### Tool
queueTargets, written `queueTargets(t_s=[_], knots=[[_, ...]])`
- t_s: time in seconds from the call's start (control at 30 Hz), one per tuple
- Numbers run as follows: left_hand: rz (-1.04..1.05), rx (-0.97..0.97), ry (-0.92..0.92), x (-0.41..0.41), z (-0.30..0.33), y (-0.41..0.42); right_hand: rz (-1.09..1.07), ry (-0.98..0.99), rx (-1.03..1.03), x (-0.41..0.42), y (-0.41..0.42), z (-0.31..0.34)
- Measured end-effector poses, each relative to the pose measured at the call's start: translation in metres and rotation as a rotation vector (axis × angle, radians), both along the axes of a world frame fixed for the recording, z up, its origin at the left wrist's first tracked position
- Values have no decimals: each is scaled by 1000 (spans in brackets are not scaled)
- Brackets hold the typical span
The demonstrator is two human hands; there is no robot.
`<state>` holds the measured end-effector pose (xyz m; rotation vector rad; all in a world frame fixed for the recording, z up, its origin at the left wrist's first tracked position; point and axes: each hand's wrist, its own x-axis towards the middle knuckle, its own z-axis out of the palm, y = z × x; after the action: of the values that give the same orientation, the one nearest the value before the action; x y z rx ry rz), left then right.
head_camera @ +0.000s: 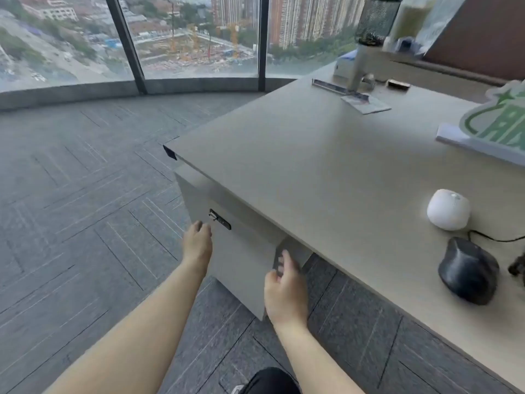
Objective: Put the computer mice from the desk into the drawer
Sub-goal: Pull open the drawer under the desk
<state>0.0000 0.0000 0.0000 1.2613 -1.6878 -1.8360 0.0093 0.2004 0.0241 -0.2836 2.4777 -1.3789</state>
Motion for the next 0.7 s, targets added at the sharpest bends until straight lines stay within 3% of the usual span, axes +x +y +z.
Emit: queueTargets(t_s=[0.23,0.43,0.7], knots=[[237,240,89,-42,-3,-17,-112,-230,-77,-17,-26,-24],[350,298,35,-53,-16,-33,-142,-264,-86,-21,-27,-34],[386,319,85,-28,-19,-34,-19,-242,-20,3,-21,-29]])
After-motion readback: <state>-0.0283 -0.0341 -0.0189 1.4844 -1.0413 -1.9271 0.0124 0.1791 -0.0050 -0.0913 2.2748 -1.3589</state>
